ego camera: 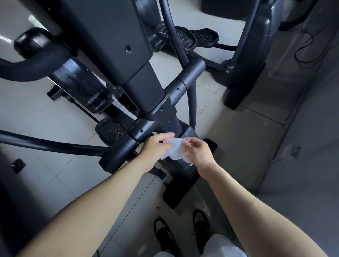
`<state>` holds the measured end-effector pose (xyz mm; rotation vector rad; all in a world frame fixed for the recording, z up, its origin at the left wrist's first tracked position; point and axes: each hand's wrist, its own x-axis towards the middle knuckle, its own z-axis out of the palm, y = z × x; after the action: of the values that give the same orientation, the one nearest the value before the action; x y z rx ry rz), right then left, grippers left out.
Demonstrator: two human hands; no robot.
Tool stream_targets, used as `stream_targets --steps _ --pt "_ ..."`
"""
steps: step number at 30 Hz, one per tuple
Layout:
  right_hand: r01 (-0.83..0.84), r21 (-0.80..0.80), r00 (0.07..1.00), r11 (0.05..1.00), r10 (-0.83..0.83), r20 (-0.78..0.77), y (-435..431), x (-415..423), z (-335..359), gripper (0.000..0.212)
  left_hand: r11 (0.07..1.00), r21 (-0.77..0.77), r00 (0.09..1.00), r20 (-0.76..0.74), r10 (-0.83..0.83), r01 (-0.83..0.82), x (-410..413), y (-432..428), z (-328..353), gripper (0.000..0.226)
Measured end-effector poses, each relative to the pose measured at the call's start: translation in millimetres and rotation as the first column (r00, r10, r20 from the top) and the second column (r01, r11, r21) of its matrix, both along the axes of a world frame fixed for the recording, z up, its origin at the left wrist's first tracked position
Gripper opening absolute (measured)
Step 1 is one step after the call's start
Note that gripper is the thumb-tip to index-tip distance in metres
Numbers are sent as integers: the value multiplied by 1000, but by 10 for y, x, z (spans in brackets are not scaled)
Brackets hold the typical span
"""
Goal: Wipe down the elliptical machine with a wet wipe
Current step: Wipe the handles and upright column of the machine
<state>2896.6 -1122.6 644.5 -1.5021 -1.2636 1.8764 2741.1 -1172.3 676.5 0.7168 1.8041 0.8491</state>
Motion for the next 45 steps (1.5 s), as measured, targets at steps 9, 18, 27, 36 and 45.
stream_targets --steps 9,18,27,36,45 --pt "-141 51 990 989 141 -3 61 27 41 26 999 6 925 -379 -31 36 41 71 -104 10" --pt "-69 4 995 998 69 70 142 20 -26 13 997 -2 967 -244 78 -81 126 89 -105 11" --pt "265 -200 956 943 -284 -72 106 -174 64 14 997 44 998 32 -58 57 117 115 -102 37" --pt "481 -215 873 850 -487 26 182 -307 72 8 1000 -24 986 -164 -10 6 5 81 -175 38" --pt "446 -224 850 866 -489 -197 362 -607 40 32 937 -113 943 -80 324 -331 -110 75 -401 18"
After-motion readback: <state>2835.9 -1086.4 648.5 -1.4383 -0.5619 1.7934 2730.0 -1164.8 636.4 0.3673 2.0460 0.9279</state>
